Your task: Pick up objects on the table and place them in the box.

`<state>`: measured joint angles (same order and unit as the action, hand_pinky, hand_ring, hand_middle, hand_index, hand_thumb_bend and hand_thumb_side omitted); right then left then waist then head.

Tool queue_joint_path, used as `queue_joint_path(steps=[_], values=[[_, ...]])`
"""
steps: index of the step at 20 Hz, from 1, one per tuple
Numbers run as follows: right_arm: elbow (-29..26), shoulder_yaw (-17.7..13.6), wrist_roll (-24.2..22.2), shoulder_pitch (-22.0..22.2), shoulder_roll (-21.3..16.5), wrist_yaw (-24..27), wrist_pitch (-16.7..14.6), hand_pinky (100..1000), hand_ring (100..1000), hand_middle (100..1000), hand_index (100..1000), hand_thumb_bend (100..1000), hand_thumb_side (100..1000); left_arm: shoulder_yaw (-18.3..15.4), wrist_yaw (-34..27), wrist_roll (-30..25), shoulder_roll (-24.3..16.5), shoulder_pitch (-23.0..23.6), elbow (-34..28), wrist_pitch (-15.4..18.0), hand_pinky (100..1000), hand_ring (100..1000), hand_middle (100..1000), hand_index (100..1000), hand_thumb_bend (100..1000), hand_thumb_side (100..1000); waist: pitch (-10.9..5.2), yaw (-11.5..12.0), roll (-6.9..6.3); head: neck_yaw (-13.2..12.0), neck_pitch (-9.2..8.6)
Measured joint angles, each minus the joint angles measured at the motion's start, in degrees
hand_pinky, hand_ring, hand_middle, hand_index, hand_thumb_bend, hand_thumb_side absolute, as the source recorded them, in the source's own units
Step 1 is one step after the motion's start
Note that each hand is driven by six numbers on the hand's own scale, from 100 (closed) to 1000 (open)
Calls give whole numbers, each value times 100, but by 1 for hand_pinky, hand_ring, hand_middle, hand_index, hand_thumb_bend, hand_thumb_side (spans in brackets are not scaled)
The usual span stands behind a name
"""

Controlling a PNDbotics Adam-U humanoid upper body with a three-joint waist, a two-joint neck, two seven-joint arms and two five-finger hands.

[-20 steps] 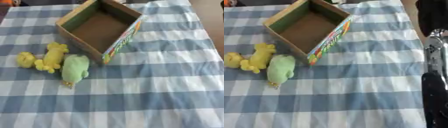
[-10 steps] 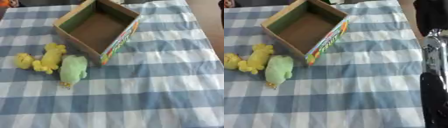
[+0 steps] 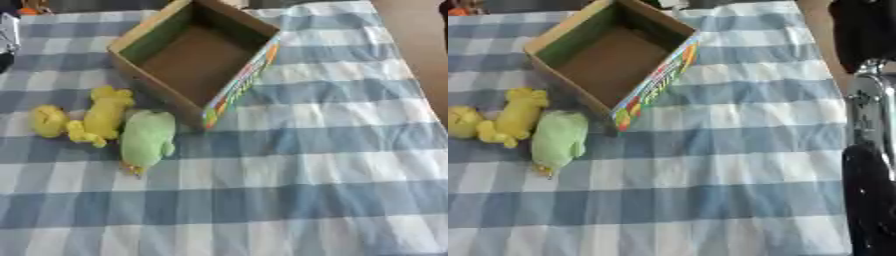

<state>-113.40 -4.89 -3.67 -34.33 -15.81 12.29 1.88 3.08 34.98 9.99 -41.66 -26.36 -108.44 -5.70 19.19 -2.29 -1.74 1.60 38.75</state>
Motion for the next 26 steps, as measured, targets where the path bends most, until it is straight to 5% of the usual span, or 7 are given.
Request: queue_joint_path(steps=[3, 10, 15, 21, 26], values=[[1, 1, -7, 0, 2, 1, -5, 816, 789, 507, 822, 100, 515, 172, 141, -461, -121, -180, 371, 191, 679, 786, 818, 971, 100, 260, -16, -6, -2, -1, -2], [18, 1, -9, 4, 2, 1, -5, 816, 789, 506, 822, 100, 514, 65, 291, -2694, -230, -745, 694, 438, 694, 818, 838, 988, 100, 289, -45, 11, -2, 5, -4], [31, 2, -15, 6, 2, 1, -4, 817, 789, 505, 823, 100, 513, 104, 387, -3592, -232, -1060, 1148, 597, 706, 839, 850, 997, 100, 350, -47, 12, -3, 6, -6], [34, 2, -38, 15, 3, 1, 12, 817, 790, 504, 823, 100, 510, 58, 533, -4578, -282, -1208, 1472, 766, 744, 886, 883, 1000, 107, 678, -47, 40, -8, 12, -9], [36, 2, -54, 54, 3, 1, 9, 817, 790, 503, 822, 100, 513, 14, 525, -5429, -466, -1196, 1574, 981, 758, 898, 891, 1000, 299, 834, -47, 62, -12, 34, -40]])
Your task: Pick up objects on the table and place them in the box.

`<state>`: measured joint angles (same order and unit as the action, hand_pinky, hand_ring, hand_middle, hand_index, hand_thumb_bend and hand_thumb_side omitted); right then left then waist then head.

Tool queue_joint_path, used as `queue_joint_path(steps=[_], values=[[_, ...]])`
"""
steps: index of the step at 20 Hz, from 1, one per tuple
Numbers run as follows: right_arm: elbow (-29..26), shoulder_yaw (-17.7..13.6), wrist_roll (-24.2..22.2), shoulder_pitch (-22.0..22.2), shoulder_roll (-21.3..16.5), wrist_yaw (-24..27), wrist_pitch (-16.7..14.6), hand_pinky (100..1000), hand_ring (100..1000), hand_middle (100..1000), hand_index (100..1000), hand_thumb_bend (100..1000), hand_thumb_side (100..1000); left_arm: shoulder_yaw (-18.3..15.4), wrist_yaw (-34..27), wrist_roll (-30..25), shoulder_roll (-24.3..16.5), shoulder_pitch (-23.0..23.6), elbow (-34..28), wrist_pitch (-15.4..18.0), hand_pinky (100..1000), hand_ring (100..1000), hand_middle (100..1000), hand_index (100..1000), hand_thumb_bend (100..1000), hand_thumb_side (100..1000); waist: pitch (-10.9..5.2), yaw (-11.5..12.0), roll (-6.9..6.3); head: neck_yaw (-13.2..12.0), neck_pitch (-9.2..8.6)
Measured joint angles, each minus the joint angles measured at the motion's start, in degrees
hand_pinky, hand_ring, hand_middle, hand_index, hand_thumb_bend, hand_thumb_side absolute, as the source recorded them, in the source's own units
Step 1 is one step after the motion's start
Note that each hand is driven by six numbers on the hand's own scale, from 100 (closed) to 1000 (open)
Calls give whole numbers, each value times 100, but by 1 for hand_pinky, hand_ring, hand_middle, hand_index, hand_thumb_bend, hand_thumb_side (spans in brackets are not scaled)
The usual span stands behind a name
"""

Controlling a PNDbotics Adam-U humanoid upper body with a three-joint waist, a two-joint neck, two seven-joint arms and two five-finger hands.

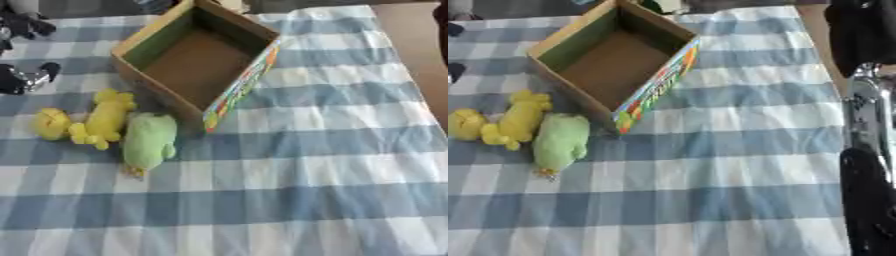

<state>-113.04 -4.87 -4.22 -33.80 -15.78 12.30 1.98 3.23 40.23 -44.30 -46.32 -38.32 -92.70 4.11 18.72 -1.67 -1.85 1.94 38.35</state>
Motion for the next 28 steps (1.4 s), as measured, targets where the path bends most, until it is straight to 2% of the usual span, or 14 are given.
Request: queue_joint_path(steps=[6, 12, 14, 23, 28], values=[[1, 0, -12, 0, 0, 0, -11, 817, 790, 502, 822, 100, 512, -42, -34, -588, -112, 110, 63, 202, 782, 903, 886, 1000, 448, 869, 0, 3, 17, 10, -18], [2, -1, -20, 0, 0, 0, -6, 818, 791, 502, 822, 100, 510, -61, 17, -749, -161, 252, 107, 306, 791, 912, 896, 1000, 550, 900, 29, 3, 15, 18, -42], [3, -1, -31, 0, 0, 0, 5, 818, 791, 501, 822, 100, 509, -57, 56, -759, -163, 284, 132, 346, 790, 913, 899, 1000, 553, 892, 34, 2, 12, 19, -47], [3, -2, -57, -1, 0, 0, 30, 819, 792, 500, 822, 100, 508, 54, 203, -770, -163, 365, 252, 433, 768, 899, 893, 1000, 448, 599, 76, -23, 11, 20, -67], [3, -3, -61, -6, 0, 0, 31, 819, 793, 500, 822, 100, 509, 124, 304, -764, -159, 377, 370, 449, 754, 888, 876, 1000, 418, 562, 108, -42, 21, 18, -72]])
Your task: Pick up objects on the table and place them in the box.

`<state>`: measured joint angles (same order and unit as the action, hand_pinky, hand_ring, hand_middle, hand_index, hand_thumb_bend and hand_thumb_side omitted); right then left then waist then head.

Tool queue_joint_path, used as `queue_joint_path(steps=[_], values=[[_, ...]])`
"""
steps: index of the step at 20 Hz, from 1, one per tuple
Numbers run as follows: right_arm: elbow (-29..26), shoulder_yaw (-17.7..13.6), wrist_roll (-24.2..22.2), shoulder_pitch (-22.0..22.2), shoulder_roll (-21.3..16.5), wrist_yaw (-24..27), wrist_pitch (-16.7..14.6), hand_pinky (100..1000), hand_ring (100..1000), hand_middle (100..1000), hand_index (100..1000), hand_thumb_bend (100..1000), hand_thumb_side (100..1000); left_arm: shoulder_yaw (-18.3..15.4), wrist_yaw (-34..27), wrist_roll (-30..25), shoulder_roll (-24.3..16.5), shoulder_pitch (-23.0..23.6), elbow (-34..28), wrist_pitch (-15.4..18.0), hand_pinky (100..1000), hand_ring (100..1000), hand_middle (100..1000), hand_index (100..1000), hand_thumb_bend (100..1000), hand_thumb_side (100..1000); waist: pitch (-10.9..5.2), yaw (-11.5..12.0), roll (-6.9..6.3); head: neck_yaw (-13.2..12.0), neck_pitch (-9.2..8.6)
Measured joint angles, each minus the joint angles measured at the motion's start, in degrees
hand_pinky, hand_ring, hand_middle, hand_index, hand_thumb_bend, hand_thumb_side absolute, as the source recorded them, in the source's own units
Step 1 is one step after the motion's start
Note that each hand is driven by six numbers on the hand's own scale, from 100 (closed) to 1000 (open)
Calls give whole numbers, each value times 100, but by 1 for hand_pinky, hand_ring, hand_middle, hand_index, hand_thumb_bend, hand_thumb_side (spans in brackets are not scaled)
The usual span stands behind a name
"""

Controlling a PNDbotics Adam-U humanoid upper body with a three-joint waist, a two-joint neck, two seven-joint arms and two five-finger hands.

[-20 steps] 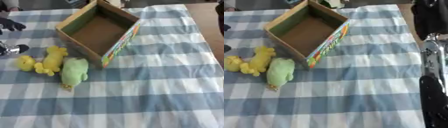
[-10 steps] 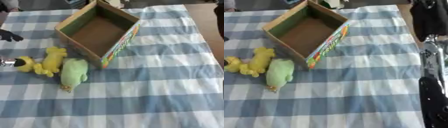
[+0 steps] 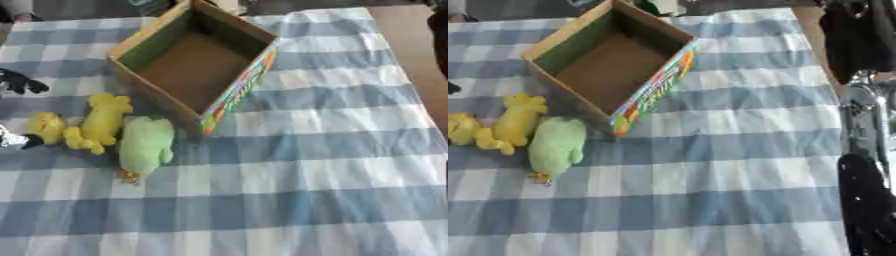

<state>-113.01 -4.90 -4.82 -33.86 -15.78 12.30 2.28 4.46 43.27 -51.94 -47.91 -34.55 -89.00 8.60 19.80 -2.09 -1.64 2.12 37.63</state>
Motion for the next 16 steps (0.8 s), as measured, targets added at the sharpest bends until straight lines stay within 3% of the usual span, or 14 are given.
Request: queue_joint_path(steps=[16], values=[[0, -2, -24, -41, 7, 0, -20, 821, 794, 498, 819, 100, 509, 71, 644, 260, 180, -22, 120, -136, 675, 838, 791, 961, 318, 422, 68, -33, 36, -48, -44]])
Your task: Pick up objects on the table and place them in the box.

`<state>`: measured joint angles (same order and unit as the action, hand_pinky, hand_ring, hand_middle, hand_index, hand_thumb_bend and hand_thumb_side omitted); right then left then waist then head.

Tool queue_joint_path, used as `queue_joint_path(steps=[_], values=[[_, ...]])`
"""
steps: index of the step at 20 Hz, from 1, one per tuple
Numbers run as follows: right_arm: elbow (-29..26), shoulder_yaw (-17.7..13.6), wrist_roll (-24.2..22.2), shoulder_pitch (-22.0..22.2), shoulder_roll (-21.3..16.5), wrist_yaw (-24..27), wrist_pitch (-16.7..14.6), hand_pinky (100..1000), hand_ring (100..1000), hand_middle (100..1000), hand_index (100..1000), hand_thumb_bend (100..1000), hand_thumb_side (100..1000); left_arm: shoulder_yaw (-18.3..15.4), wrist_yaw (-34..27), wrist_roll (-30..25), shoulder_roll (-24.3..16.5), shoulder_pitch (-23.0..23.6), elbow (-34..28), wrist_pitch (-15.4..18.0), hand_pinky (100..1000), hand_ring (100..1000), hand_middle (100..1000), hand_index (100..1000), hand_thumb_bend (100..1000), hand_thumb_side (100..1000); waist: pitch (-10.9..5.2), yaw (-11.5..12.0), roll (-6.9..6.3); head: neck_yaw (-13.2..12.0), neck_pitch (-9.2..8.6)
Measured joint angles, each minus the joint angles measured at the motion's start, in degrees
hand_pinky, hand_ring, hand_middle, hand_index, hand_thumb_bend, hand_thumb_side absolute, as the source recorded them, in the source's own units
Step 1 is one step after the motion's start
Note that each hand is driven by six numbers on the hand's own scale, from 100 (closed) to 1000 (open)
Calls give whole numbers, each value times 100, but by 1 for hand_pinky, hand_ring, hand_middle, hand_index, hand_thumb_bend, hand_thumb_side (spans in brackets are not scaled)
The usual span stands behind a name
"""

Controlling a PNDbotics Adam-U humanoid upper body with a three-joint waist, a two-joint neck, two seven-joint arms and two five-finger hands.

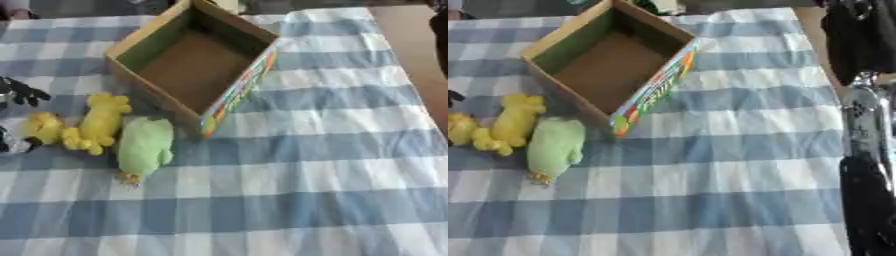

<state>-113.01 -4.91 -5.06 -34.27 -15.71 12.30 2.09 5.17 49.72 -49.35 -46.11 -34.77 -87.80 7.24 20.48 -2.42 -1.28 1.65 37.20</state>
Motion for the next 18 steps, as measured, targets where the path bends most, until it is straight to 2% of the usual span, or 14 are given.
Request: queue_joint_path(steps=[5, 9, 14, 18], values=[[0, -1, -2, 0, 21, 0, -1, 821, 795, 498, 819, 100, 507, 41, 236, 129, 36, -7, 46, -44, 659, 826, 771, 931, 322, 383, 6, -5, 10, -7, -1], [0, -3, -3, 0, 35, 0, -1, 822, 796, 498, 820, 100, 505, 72, 295, 157, 83, -12, 67, -22, 636, 793, 735, 868, 297, 357, 12, -6, 14, -9, -2], [0, -8, -7, 1, 35, 0, 7, 823, 797, 497, 821, 100, 502, 103, 282, 238, 124, -28, 67, -2, 602, 742, 657, 735, 281, 320, 18, -6, 14, -16, -2], [0, -30, -7, 2, 36, 0, 13, 823, 797, 497, 821, 100, 500, 119, 267, 283, 129, -46, 85, 8, 557, 684, 589, 655, 256, 232, 20, -6, 14, -28, -2]])
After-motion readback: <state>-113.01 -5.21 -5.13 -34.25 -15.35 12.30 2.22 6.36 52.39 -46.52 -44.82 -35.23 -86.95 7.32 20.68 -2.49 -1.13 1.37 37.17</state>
